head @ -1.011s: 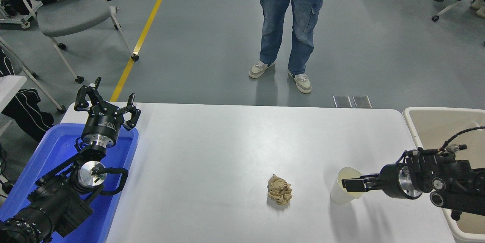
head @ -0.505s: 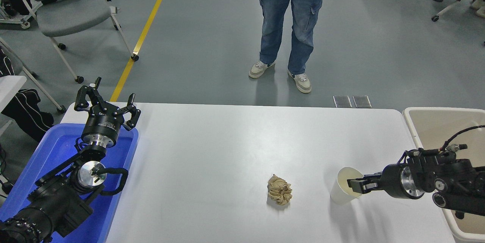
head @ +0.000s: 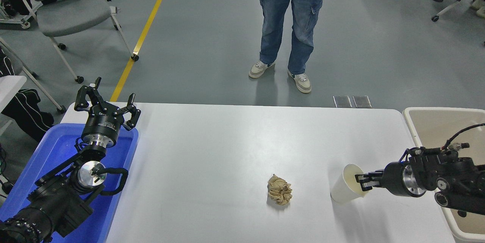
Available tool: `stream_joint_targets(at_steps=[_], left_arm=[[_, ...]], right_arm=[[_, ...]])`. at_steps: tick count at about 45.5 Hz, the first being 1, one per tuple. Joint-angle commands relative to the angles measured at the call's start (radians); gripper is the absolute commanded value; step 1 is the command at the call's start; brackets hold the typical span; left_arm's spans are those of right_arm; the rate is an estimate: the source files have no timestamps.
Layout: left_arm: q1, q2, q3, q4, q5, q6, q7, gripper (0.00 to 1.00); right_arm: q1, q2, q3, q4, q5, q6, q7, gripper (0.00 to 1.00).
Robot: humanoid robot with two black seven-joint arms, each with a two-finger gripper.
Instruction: Dispose of the paper cup in the dustbin
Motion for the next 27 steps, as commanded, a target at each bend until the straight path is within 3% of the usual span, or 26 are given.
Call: stream_joint_targets(at_steps=[1, 13, 27], left_arm=[[0.000, 0.000, 0.000, 0.000, 0.000, 0.000, 0.000, 1.00], [0.000, 0.000, 0.000, 0.000, 0.000, 0.000, 0.000, 1.00], [0.000, 0.000, 0.000, 0.000, 0.000, 0.000, 0.000, 1.00]], right_arm=[[0.002, -0.003, 0.000, 0.002, -0.005, -0.002, 0.000, 0.00], [0.123, -0.070, -0.003, 0.089, 0.028, 0.041, 0.000, 0.00], [0.482, -0.305, 0.018, 0.251, 0.122, 0.358, 0.003, 0.00]])
